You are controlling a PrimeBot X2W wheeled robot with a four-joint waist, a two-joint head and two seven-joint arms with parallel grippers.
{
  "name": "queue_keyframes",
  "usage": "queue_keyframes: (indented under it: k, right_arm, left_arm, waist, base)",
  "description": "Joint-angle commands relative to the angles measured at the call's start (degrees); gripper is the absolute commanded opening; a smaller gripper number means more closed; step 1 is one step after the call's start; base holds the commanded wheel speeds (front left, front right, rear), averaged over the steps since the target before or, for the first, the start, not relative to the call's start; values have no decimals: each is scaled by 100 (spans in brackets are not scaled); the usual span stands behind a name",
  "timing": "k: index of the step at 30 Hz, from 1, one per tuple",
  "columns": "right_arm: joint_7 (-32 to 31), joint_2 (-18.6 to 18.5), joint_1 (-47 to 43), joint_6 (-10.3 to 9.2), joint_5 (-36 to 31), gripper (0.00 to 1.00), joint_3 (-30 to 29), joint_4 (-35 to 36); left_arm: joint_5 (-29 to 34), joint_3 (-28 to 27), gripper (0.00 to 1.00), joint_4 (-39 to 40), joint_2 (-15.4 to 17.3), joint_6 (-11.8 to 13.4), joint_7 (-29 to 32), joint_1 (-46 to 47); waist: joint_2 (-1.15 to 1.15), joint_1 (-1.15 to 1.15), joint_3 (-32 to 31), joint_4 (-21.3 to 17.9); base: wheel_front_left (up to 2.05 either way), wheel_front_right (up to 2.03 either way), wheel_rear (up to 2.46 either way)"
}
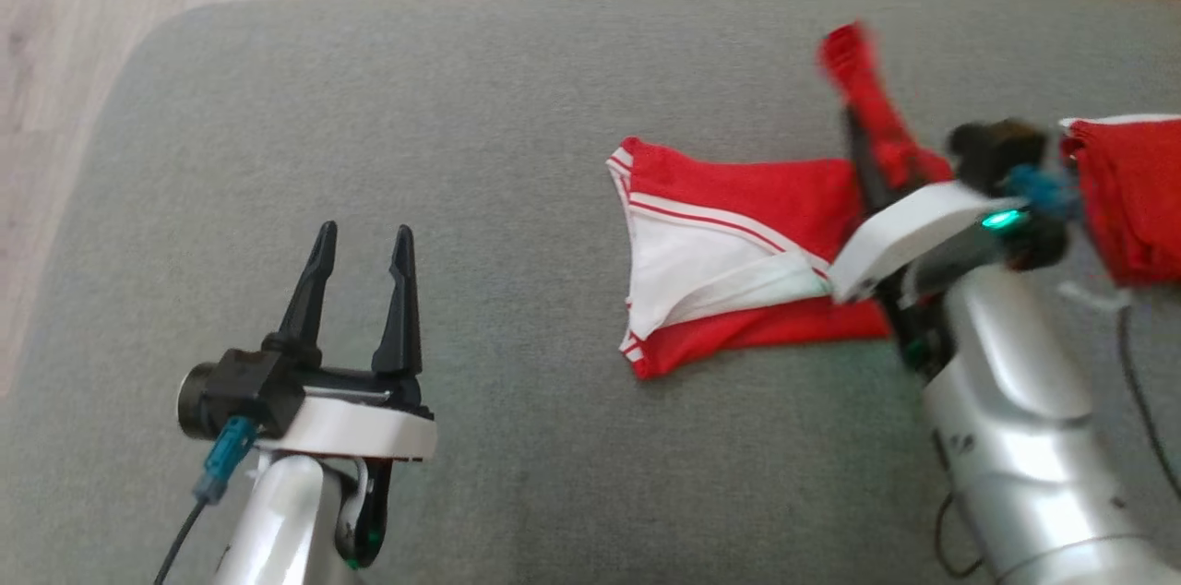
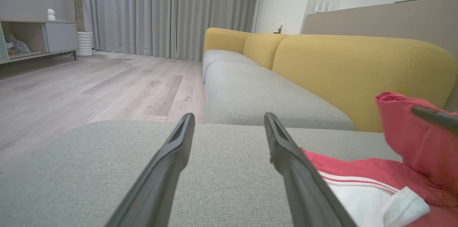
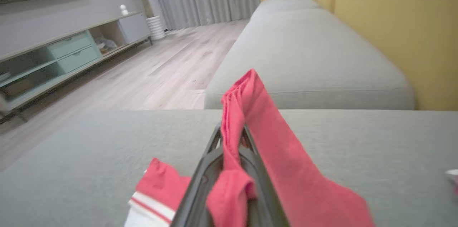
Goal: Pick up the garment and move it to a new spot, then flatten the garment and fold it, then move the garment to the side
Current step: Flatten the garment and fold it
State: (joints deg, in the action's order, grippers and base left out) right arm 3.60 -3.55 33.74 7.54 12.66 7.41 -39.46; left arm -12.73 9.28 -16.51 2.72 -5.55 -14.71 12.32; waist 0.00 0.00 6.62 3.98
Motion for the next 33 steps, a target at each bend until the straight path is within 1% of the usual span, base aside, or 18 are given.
queue_keyframes:
  k: [1,6,13,14,15,18,21,22,24,25,28,30,33]
  right_arm:
    - [2,66,47,-5,249,0,443,218]
    - [2,67,-67,-5,811,0,1421,185]
    - [68,67,-164,-5,1095,0,2188,-147]
    - [74,67,-175,-5,1097,48,2298,-190]
    - [65,67,-197,-5,1163,100,2373,-224]
    - [194,67,-165,-5,1282,100,2498,-229]
    - [362,67,-58,-5,1350,100,2475,-251]
    - [549,67,54,-5,1235,100,2315,-321]
    - [733,67,148,-5,1036,100,2073,-417]
    - [733,67,148,-5,1036,100,2073,-417]
    - [950,67,240,-5,580,100,1570,-506]
    - [1047,67,239,-5,167,100,1132,-481]
    - [1115,67,98,-5,-556,100,430,-217]
  left_arm:
    - [-52,-120,100,154,17,15,-29,101]
    - [-131,27,100,119,17,60,-29,160]
    - [-268,166,100,138,16,168,-29,189]
    - [-270,176,100,130,16,174,-29,185]
    - [-270,184,100,121,16,177,-29,181]
    - [-252,154,100,91,16,181,-29,184]
    - [-210,72,100,85,16,168,-29,193]
    - [-201,33,100,103,16,157,-29,187]
    - [-196,1,100,130,16,156,-29,168]
    - [-196,1,100,130,16,156,-29,168]
    - [-183,-42,100,170,16,152,-29,128]
    - [-170,-80,100,193,16,153,-29,95]
    - [-146,-146,100,233,16,152,-29,39]
  waist:
    - [0,0,47,128]
    - [0,0,112,335]
    - [0,0,120,511]
    - [0,0,115,520]
    - [0,0,107,524]
    - [0,0,83,480]
    - [0,0,47,376]
    - [0,0,13,295]
    - [0,0,-26,201]
    - [0,0,-26,201]
    - [0,0,-77,56]
    - [0,0,-109,-47]
    - [0,0,-133,-204]
  base:
    - [0,0,0]
    - [0,0,0]
    - [0,0,0]
    - [0,0,0]
    - [0,0,0]
    - [0,0,0]
    - [0,0,0]
    - [0,0,0]
    - [0,0,0]
    - [0,0,0]
    - [0,0,0]
    - [0,0,0]
    - [0,0,0]
